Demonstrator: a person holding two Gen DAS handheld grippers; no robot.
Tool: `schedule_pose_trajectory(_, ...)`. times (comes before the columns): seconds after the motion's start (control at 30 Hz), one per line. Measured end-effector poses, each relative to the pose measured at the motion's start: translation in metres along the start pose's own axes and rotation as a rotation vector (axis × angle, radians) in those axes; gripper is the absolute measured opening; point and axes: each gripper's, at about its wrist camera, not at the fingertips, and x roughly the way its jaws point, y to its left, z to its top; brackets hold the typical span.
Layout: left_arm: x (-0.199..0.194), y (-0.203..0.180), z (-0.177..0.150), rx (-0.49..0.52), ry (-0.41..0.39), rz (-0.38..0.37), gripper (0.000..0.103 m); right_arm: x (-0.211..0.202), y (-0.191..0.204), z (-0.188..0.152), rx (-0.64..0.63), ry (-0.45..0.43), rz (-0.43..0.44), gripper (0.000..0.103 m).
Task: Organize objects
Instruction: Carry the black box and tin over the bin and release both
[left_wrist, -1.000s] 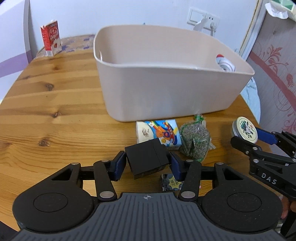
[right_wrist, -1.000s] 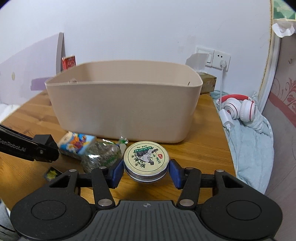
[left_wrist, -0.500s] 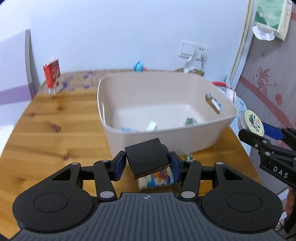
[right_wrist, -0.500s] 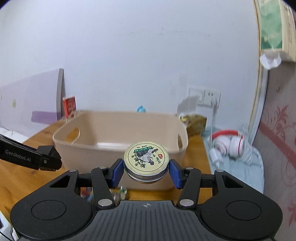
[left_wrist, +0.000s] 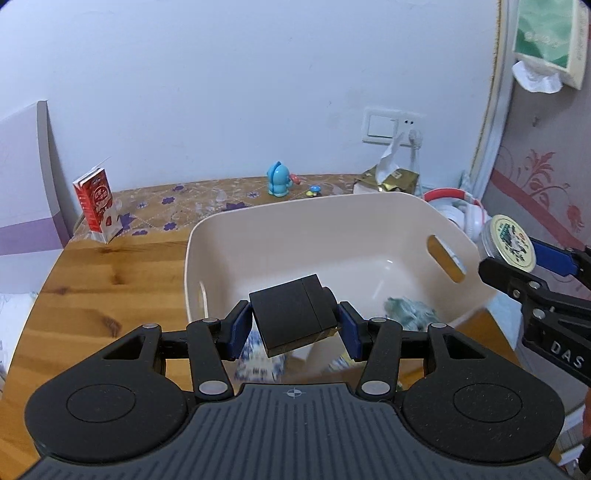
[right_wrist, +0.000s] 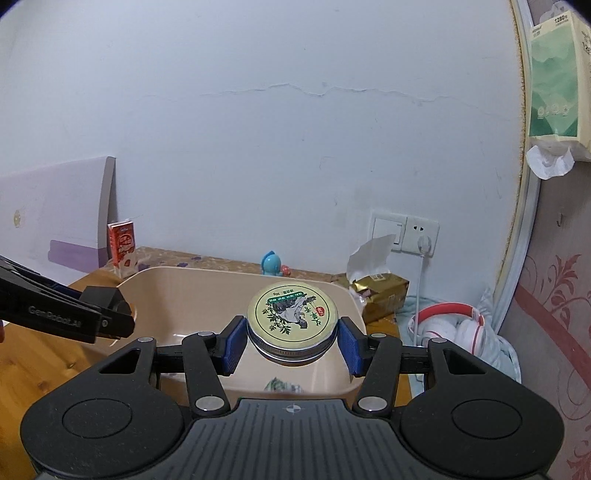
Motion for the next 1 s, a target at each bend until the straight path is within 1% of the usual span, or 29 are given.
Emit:
schedule_pose_trajectory(0.1,0.025,0.0,0.007,-0.006,0.021,0.031,0.052,0.016,-0.002,0.001,0.001,0.019,-0.006,0.051)
schedule_pose_trajectory(0.2,0.049,0.001,0.009,-0.006,0.061,0.04,0.052,0.033,-0.001,-0.001,-0.007,0.049,-0.013,0.051)
schedule_pose_trajectory(0.3,0.07,0.001,0.007,0.0,0.105,0.045,0.052,0.051,0.0,-0.007,-0.026,0.098,-0.015,0.051)
schedule_pose_trajectory(0.43,0.085,-0.001,0.002,0.011,0.142,0.044,0.052,0.069,-0.002,-0.016,-0.044,0.154,-0.019,0.051)
schedule_pose_trajectory(0.6,0.088,-0.001,-0.003,0.019,0.155,0.037,0.052,0.078,-0.006,-0.02,-0.029,0.194,-0.007,0.051)
schedule_pose_trajectory(0.67,0.085,-0.002,-0.004,0.023,0.143,0.033,0.052,0.078,-0.006,-0.021,-0.021,0.197,-0.003,0.052)
schedule_pose_trajectory(0.7,0.082,-0.002,-0.004,0.025,0.129,0.034,0.054,0.077,-0.006,-0.022,-0.02,0.195,-0.004,0.055)
schedule_pose_trajectory(0.73,0.079,-0.003,-0.003,0.028,0.121,0.035,0.059,0.076,-0.006,-0.022,-0.021,0.194,-0.006,0.06)
schedule_pose_trajectory(0.8,0.072,-0.005,-0.001,0.032,0.108,0.029,0.066,0.072,-0.004,-0.02,-0.026,0.18,-0.01,0.062)
schedule_pose_trajectory(0.9,0.061,-0.005,-0.002,0.035,0.088,0.026,0.068,0.062,-0.002,-0.016,-0.03,0.16,-0.02,0.067)
schedule_pose_trajectory(1.0,0.046,-0.005,-0.004,0.032,0.067,0.029,0.071,0.049,-0.001,-0.013,-0.027,0.138,-0.026,0.071)
